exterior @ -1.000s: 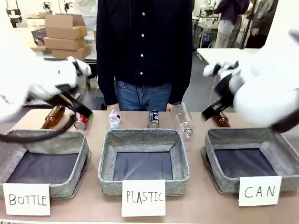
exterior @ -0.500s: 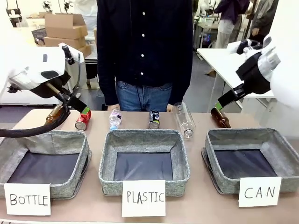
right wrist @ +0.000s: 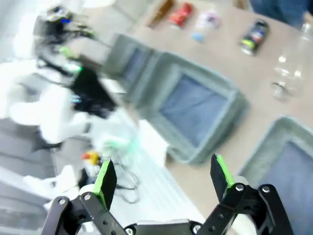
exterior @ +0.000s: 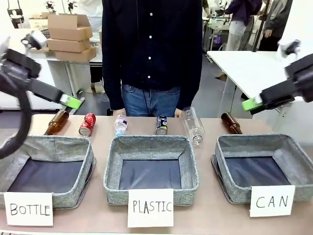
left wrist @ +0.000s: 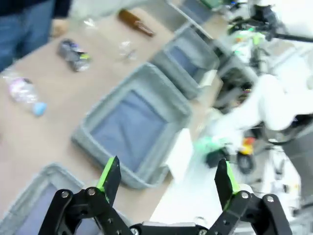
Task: Sort the can waste into the basket.
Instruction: Pick up the can waste from the table and place it in the right Fabric basket.
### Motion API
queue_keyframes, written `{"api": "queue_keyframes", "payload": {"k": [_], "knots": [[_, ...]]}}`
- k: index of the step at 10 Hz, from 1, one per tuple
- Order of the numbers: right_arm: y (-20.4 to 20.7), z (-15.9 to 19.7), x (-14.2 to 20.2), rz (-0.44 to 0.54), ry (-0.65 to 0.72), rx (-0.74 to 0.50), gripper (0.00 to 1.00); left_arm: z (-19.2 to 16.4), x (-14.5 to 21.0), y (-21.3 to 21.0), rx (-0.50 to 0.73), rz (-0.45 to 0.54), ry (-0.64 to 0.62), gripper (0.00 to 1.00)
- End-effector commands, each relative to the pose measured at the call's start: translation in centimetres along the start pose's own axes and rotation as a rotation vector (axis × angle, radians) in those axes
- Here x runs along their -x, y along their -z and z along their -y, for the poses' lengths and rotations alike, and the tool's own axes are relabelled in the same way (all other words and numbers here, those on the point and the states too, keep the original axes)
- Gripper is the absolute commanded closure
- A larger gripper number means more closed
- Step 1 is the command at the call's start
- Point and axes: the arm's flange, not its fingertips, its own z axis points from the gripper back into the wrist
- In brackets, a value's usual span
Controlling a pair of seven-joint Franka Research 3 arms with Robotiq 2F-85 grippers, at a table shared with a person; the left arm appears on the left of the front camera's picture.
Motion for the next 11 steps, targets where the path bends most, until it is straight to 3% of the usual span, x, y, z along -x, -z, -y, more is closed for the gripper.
{"api": "queue_keyframes", "payload": {"k": [1, 2, 4, 5, 6, 7, 11], "knots": [[-1.3, 2.2, 1.5, 0.098, 0.144, -0.258, 0.0, -2.8, 1.6, -1.6, 0.133, 0.062, -0.187, 0.0], [-1.6, 2.9, 1.6, 0.172, 0.176, -0.272, 0.0, -3.4, 2.4, -2.0, 0.159, 0.126, -0.222, 0.0], [-1.3, 3.4, 1.5, 0.229, 0.225, -0.258, 0.0, -3.9, 3.3, -2.3, 0.206, 0.237, -0.243, 0.0], [-1.5, 3.5, 2.0, 0.29, 0.236, -0.14, 0.0, -3.8, 3.4, -2.7, 0.192, 0.264, -0.228, 0.0], [-3.0, 3.7, 1.3, 0.211, 0.222, -0.302, 0.0, -3.6, 2.9, -2.7, -0.007, 0.255, -0.289, 0.0], [-3.0, 3.7, 1.3, 0.211, 0.222, -0.302, 0.0, -4.9, 3.3, -3.5, 0.218, 0.251, -0.267, 0.0], [-3.0, 3.7, 1.3, 0.211, 0.222, -0.302, 0.0, -4.9, 3.3, -3.5, 0.218, 0.251, -0.267, 0.0]]}}
